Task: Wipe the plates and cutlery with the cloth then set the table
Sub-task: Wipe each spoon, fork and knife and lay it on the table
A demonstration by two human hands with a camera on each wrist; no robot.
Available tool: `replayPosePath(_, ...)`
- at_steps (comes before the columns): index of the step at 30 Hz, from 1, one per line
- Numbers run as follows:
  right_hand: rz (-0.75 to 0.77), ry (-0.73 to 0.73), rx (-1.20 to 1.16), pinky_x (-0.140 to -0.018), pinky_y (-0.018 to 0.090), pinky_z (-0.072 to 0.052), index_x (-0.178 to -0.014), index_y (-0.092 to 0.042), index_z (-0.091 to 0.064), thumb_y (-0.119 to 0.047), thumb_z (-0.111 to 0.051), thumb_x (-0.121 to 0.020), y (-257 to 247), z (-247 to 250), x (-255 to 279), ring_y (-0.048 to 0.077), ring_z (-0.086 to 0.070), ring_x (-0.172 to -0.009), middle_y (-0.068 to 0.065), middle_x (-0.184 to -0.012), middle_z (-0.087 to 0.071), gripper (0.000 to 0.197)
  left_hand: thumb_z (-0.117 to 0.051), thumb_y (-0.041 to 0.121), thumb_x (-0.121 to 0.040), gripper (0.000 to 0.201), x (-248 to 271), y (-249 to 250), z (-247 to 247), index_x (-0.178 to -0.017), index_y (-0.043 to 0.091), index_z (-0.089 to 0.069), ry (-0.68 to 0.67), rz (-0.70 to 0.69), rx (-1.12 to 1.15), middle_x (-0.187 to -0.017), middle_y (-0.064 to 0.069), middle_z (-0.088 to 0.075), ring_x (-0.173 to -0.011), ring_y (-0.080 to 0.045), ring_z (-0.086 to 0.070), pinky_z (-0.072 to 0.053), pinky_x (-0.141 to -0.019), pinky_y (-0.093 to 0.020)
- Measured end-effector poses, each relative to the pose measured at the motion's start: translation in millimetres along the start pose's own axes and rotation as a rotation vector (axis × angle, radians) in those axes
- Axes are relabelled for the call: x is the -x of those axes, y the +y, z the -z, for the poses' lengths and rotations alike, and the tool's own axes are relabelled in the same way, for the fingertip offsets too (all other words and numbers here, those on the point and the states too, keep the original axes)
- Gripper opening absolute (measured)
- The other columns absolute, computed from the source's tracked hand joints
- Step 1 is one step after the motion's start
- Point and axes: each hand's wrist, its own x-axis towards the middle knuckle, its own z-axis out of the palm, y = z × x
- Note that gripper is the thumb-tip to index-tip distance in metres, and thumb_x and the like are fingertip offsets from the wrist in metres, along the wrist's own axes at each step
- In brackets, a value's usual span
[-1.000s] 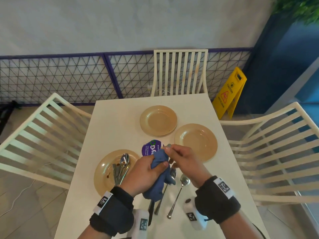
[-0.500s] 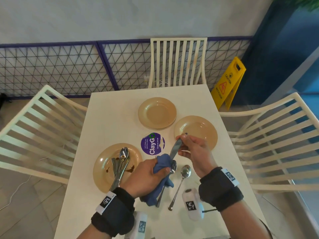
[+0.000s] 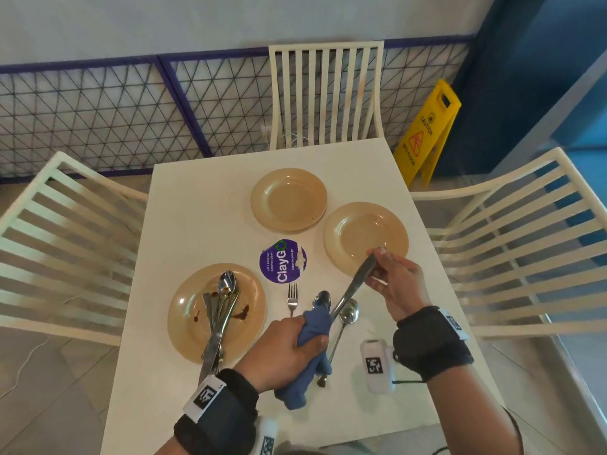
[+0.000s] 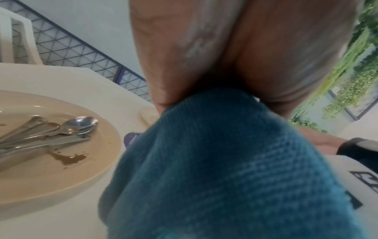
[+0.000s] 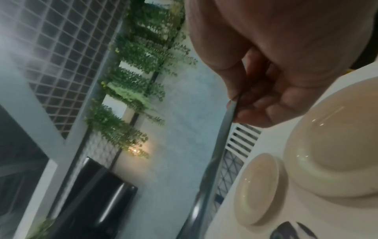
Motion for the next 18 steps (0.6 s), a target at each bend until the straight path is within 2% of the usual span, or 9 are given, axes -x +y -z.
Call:
replayPosePath(3, -0.008, 0.044, -0.013, -0.072, 0.032, -0.053, -0.096, -0.002, -0.072, -0.016, -0.053, -0.103, 12, 8, -14, 0.015, -0.059, -0.068, 0.005, -0.076, -0.066, 0.024, -0.057, 0.041, -0.095, 0.022, 7, -22, 9, -0.095, 0.022, -0.067, -0.055, 0.06, -0.115, -0.088, 0.003, -0.072, -0.083, -0.011, -0.068, -0.056, -0.085, -0.034)
replayPosePath(5, -0.013, 0.088, 0.044, -0.072, 0.032, -0.053, -0.094, -0.004, -0.072, -0.017, -0.054, -0.102, 29, 11, -22, 0.017, -0.062, -0.069, 0.007, -0.078, -0.067, 0.024, -0.061, 0.037, -0.094, 0.021, 15, -37, 19, -0.097, 0.018, -0.068, -0.017, 0.132, -0.17, -0.091, -0.001, -0.073, -0.083, -0.011, -0.067, -0.055, -0.084, -0.033)
replayPosePath(8, -0.018, 0.112, 0.221, -0.073, 0.038, -0.057, -0.087, -0.008, -0.073, -0.018, -0.055, -0.101, 58, 12, -35, 0.021, -0.063, -0.072, 0.014, -0.082, -0.066, 0.025, -0.062, 0.033, -0.096, 0.011, 28, -58, 35, -0.094, 0.023, -0.067, 0.053, 0.221, -0.056, -0.087, 0.004, -0.074, -0.081, -0.005, -0.069, -0.055, -0.077, -0.025)
replayPosePath(10, -0.035, 0.113, 0.354, -0.077, 0.046, -0.061, -0.084, -0.011, -0.075, -0.019, -0.058, -0.1, 75, 13, -44, 0.024, -0.064, -0.07, 0.015, -0.078, -0.067, 0.025, -0.063, 0.032, -0.096, 0.006, 36, -67, 45, -0.091, 0.029, -0.065, 0.088, 0.255, -0.007, -0.081, 0.011, -0.074, -0.08, 0.002, -0.068, -0.048, -0.072, -0.016)
replayPosePath(13, -0.086, 0.095, 0.535, -0.085, 0.054, -0.059, -0.075, -0.019, -0.078, -0.026, -0.063, -0.096, 98, 14, -61, 0.028, -0.066, -0.068, 0.015, -0.071, -0.071, 0.027, -0.062, 0.025, -0.097, 0.008, 46, -78, 55, -0.092, 0.026, -0.067, 0.121, 0.28, 0.072, -0.085, 0.025, -0.073, -0.082, 0.01, -0.066, -0.044, -0.069, -0.008)
replayPosePath(16, -0.14, 0.104, 0.634, -0.082, 0.048, -0.062, -0.079, -0.017, -0.078, -0.021, -0.067, -0.093, 106, 7, -72, 0.028, -0.071, -0.068, 0.01, -0.07, -0.074, 0.018, -0.063, 0.028, -0.096, 0.005, 56, -93, 60, -0.094, 0.03, -0.067, 0.199, 0.319, 0.121, -0.085, 0.011, -0.075, -0.083, 0.01, -0.065, -0.044, -0.071, -0.012)
replayPosePath(18, -0.159, 0.139, 0.699, -0.075, 0.04, -0.064, -0.091, -0.014, -0.077, -0.015, -0.068, -0.092, 107, 0, -75, 0.024, -0.072, -0.065, 0.007, -0.071, -0.074, 0.01, -0.063, 0.032, -0.095, 0.005, 62, -105, 62, -0.1, 0.03, -0.066, 0.234, 0.343, 0.147, -0.091, 0.011, -0.073, -0.084, 0.007, -0.066, -0.044, -0.072, -0.012)
